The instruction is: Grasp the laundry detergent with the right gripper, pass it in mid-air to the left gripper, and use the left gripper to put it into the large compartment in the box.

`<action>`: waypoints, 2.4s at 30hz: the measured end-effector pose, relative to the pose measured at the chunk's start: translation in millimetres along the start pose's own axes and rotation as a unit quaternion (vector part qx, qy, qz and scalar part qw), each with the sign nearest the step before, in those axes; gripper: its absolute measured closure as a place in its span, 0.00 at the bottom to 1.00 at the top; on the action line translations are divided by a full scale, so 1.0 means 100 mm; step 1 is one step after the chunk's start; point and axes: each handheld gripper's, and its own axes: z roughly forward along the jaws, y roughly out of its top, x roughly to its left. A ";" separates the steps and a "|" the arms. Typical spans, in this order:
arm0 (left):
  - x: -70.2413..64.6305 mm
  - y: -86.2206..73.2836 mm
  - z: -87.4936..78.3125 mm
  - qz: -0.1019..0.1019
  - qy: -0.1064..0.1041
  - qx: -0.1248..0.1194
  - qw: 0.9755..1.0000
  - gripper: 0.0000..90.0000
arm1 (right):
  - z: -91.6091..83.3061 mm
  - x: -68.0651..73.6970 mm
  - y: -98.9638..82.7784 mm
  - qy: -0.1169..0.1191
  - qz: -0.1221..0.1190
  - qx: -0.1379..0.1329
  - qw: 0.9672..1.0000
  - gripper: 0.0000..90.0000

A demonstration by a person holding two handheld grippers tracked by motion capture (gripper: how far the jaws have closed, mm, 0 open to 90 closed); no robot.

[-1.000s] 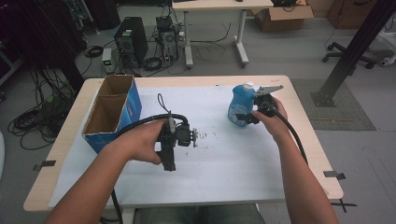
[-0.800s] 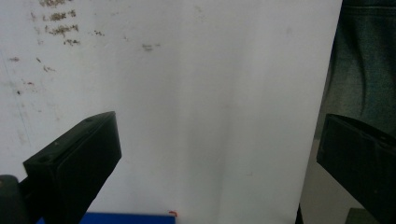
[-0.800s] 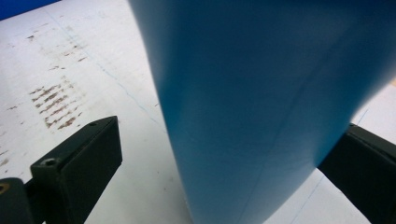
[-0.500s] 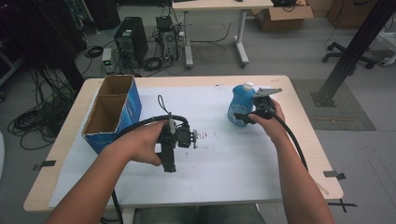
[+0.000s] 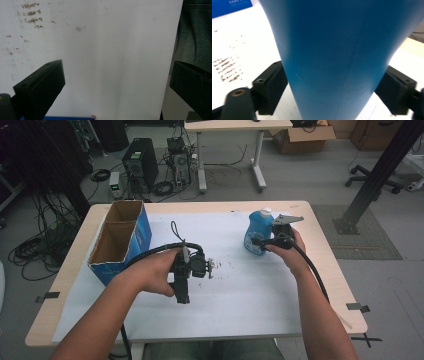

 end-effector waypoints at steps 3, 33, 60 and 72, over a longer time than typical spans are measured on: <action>0.01 -0.01 0.00 -0.001 0.001 -0.001 1.000 0.00 | 0.01 0.01 0.00 0.000 -0.003 -0.004 1.000 0.22; 0.05 -0.02 0.01 -0.005 0.003 -0.003 1.000 0.00 | 0.08 0.00 -0.07 0.015 0.011 -0.024 1.000 0.46; 0.11 0.03 -0.18 -0.004 0.011 -0.009 1.000 0.00 | -0.40 0.24 0.39 0.074 -0.078 -0.029 0.994 0.49; 0.15 0.04 -0.41 -0.005 0.025 -0.014 1.000 0.00 | -0.59 0.60 0.58 0.135 -0.138 -0.014 0.981 0.48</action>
